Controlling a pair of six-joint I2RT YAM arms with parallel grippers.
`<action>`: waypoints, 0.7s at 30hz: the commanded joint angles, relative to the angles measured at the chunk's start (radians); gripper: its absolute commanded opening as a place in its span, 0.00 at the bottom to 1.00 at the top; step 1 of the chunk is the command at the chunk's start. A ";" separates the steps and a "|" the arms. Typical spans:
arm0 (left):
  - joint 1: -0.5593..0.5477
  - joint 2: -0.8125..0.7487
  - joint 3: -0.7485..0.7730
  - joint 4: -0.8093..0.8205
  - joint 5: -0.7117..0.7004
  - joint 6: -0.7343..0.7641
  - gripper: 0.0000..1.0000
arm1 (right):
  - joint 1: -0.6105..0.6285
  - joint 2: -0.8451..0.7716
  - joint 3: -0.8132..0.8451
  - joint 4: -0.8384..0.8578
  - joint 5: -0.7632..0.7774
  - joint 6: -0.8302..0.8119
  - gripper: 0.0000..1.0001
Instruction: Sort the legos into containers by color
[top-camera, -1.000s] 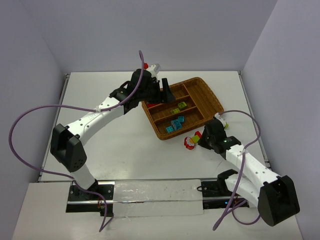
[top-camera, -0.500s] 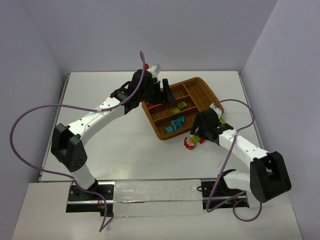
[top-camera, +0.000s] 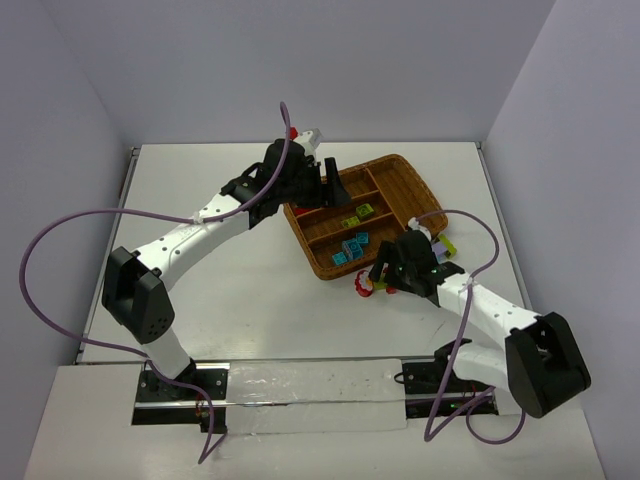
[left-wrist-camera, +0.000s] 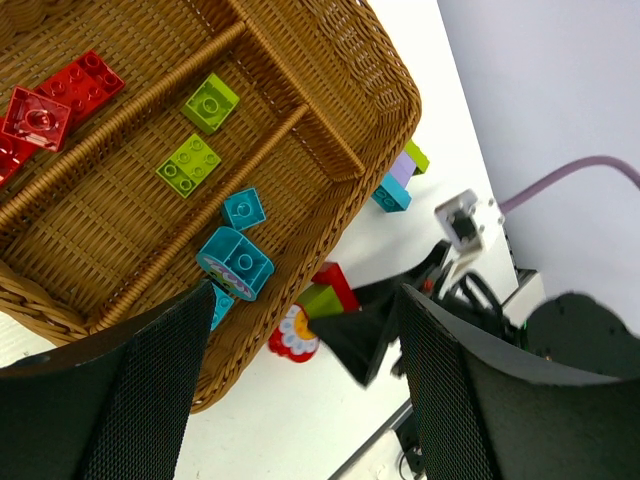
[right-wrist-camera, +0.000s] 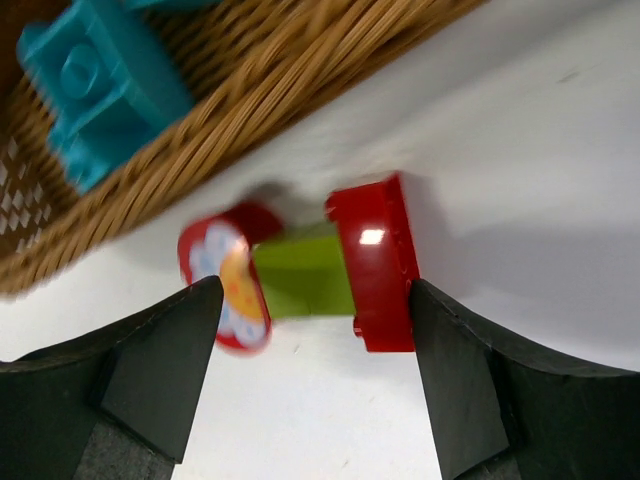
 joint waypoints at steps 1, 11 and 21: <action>-0.007 -0.011 0.045 0.011 0.007 0.013 0.80 | 0.062 -0.071 -0.041 0.048 -0.055 0.014 0.81; -0.011 0.008 0.073 0.006 0.016 0.009 0.80 | 0.072 -0.101 -0.042 -0.045 0.046 0.001 0.73; -0.017 0.023 0.081 0.009 0.017 0.006 0.80 | 0.080 -0.067 -0.052 -0.028 0.063 0.002 0.54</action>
